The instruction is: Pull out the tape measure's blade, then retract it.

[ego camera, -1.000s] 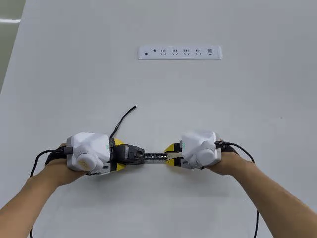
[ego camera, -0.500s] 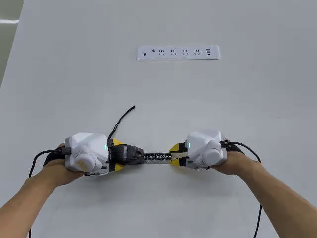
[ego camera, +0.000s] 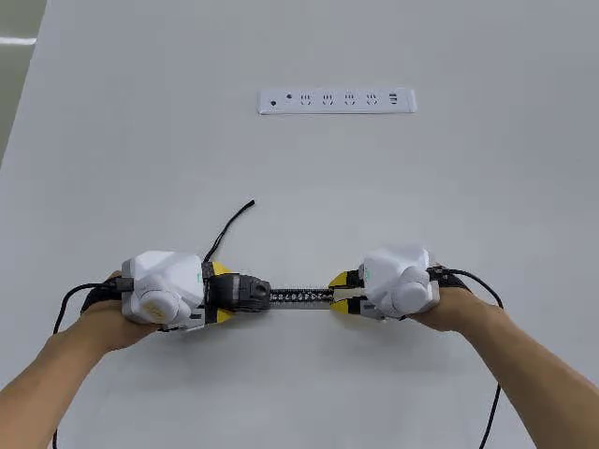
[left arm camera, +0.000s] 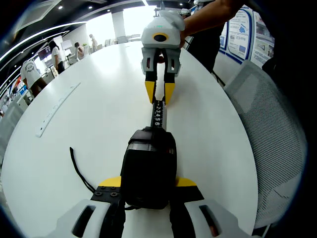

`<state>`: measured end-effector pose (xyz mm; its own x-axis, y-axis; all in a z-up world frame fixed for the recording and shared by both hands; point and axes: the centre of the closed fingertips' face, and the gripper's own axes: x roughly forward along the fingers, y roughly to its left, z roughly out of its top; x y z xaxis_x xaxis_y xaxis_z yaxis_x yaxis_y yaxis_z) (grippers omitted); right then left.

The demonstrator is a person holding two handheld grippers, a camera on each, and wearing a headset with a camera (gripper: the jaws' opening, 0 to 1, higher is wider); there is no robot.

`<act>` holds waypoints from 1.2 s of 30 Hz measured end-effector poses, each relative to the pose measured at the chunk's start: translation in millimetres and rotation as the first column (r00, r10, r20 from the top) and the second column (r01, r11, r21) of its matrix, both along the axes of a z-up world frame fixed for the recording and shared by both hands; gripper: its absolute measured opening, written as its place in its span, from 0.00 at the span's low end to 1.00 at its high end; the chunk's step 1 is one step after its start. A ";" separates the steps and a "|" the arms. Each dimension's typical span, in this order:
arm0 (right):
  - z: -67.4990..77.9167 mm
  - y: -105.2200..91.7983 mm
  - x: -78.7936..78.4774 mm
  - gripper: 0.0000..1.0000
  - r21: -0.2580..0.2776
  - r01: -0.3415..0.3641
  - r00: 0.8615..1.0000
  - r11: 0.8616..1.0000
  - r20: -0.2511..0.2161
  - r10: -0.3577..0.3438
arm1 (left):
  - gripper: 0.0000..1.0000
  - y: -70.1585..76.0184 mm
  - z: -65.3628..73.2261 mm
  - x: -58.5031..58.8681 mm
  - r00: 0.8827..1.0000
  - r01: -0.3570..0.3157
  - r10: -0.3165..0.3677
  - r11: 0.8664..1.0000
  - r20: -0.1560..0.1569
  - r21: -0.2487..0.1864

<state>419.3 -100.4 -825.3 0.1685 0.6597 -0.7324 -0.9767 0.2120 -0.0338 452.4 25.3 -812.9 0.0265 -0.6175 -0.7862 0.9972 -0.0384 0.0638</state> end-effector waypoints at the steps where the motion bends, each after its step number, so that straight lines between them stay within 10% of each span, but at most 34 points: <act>1: 0.0 -5.8 -1.0 0.11 -0.003 0.003 1.000 1.000 -0.001 -0.003 | 0.31 -0.1 0.0 0.0 1.000 0.000 0.000 1.000 0.000 0.000; 36: -1.1 -43.6 -7.7 0.11 -0.031 0.018 1.000 0.999 0.004 -0.018 | 0.31 -0.8 -1.0 0.1 1.000 -0.004 0.004 1.000 -0.002 0.004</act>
<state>411.6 -144.0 -826.4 0.1827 0.6335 -0.7519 -0.9726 0.2281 -0.0441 452.5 24.5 -813.9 0.0272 -0.6146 -0.7884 0.9975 -0.0350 0.0617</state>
